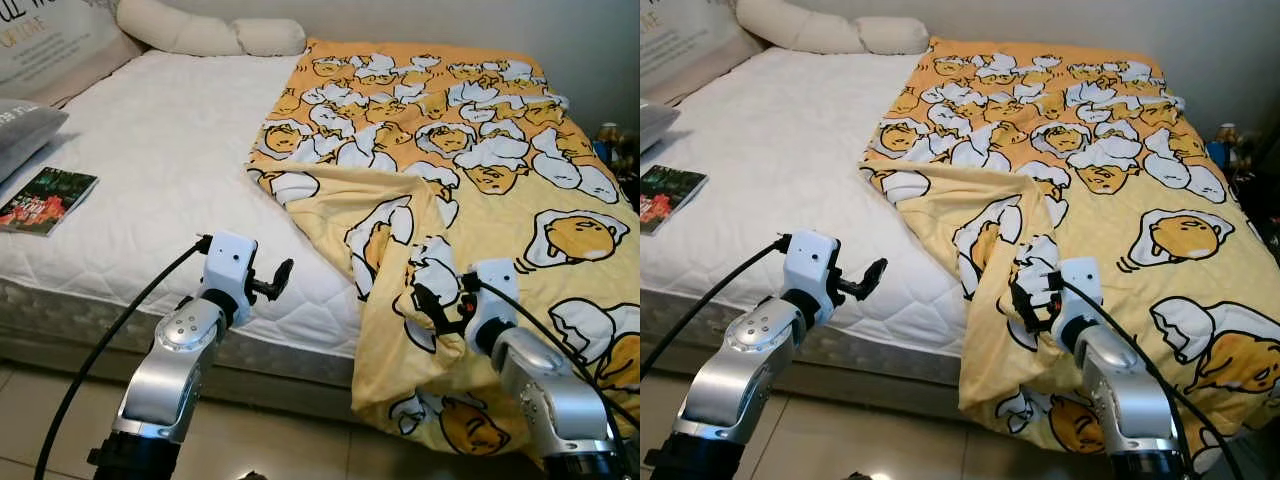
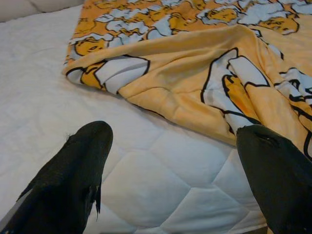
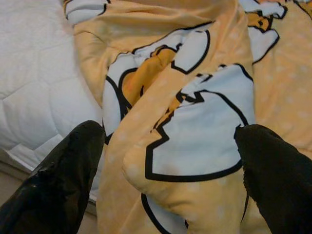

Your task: Clean up the room

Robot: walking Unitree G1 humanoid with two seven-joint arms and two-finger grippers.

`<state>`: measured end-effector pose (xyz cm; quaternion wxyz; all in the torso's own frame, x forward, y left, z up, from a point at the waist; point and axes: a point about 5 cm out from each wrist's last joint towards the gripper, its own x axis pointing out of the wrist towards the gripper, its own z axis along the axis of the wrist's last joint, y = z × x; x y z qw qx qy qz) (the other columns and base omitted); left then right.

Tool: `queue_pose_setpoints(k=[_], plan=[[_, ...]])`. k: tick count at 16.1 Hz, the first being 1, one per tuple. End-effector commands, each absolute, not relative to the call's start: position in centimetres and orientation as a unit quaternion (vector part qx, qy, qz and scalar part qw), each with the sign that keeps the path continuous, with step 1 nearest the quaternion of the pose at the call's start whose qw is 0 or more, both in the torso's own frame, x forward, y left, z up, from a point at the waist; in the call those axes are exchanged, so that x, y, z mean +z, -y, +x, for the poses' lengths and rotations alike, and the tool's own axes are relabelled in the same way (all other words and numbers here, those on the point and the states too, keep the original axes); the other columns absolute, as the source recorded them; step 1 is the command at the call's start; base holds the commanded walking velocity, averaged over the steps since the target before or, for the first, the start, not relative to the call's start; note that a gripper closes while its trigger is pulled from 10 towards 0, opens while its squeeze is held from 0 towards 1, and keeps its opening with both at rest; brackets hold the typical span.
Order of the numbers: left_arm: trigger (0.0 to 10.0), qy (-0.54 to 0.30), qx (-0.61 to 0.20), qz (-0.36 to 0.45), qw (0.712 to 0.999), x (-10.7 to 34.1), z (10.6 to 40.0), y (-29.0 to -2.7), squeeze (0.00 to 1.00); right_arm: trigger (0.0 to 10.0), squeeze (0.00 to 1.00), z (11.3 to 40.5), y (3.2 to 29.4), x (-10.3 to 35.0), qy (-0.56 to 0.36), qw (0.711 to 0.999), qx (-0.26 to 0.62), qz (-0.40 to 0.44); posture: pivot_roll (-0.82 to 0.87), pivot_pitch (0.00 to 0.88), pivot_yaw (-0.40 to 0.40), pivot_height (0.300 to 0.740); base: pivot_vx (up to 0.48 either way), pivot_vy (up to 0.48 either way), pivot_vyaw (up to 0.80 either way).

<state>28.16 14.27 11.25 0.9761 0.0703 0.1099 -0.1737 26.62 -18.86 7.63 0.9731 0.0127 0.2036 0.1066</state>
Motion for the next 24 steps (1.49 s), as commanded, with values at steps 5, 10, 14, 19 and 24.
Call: queue_pose_setpoints(k=[5,10,14,19,24], plan=[[10.0,-0.101,-0.172,0.098,0.975,11.8,28.7,-14.5,0.00,10.0,0.00,26.9,18.4,8.1,-0.188,0.977,0.101,0.021,-0.04,0.000,0.042,0.740,0.000,0.384,-0.47],[10.0,-0.103,-0.151,0.092,0.979,11.6,28.6,-14.5,0.00,10.0,0.00,27.0,18.4,8.1,-0.186,0.977,0.104,0.018,-0.03,0.000,0.031,0.740,0.000,-0.368,0.00],[10.0,-0.097,-0.138,0.096,0.981,11.7,28.5,-14.7,0.00,10.0,0.00,27.1,18.3,8.2,-0.187,0.976,0.109,0.005,-0.02,0.000,0.029,0.740,0.000,0.000,0.00],[10.0,-0.087,-0.155,0.079,0.981,11.8,28.1,-14.7,0.00,10.0,0.00,26.9,18.2,8.1,-0.178,0.979,0.096,0.003,-0.02,0.000,0.049,0.740,0.048,0.000,0.00],[10.0,-0.095,-0.139,0.046,0.985,11.2,26.7,-15.0,0.00,10.0,0.00,25.9,18.4,7.8,-0.180,0.979,0.091,0.005,-0.03,0.000,0.045,0.740,0.247,0.000,0.00]])
